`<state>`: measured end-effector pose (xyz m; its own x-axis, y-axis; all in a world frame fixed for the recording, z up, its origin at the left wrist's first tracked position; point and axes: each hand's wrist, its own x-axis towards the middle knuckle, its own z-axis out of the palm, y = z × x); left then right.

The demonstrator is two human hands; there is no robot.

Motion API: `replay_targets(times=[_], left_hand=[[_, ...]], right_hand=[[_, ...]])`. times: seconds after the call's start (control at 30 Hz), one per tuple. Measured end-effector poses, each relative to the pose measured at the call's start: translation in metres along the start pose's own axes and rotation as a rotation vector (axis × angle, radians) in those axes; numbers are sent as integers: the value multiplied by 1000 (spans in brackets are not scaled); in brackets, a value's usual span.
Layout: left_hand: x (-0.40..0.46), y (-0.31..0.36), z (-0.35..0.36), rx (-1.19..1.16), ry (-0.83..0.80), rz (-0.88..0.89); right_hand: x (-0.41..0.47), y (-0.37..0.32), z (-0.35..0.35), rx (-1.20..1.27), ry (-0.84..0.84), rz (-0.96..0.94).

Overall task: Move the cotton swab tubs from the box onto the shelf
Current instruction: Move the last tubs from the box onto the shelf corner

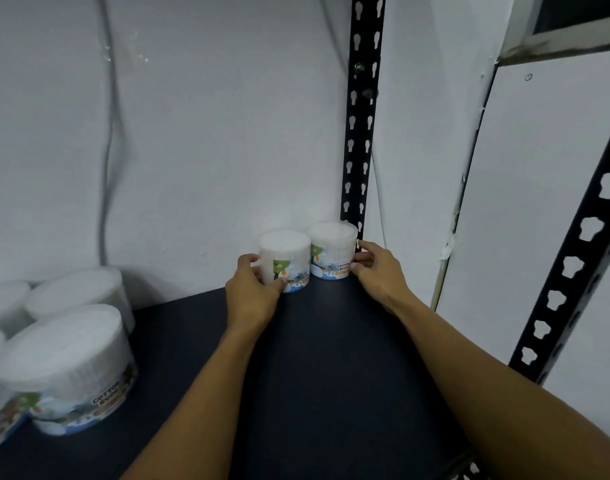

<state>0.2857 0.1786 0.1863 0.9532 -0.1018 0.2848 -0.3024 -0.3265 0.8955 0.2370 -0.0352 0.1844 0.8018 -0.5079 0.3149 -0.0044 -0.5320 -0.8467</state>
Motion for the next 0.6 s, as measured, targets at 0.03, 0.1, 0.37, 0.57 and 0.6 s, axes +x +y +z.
replay_targets(times=[0.03, 0.1, 0.37, 0.57, 0.6], left_hand=[[0, 0, 0, 7, 1, -3], [0, 1, 0, 19, -6, 0], [-4, 7, 0, 74, -77, 49], [-3, 6, 2, 97, -56, 47], [-2, 6, 3, 101, -58, 42]], right_hand=[[1, 0, 0, 20, 16, 19], [1, -1, 0, 35, 33, -1], [3, 2, -4, 134, -57, -63], [6, 6, -4, 128, -17, -23], [6, 6, -4, 133, -27, -26]])
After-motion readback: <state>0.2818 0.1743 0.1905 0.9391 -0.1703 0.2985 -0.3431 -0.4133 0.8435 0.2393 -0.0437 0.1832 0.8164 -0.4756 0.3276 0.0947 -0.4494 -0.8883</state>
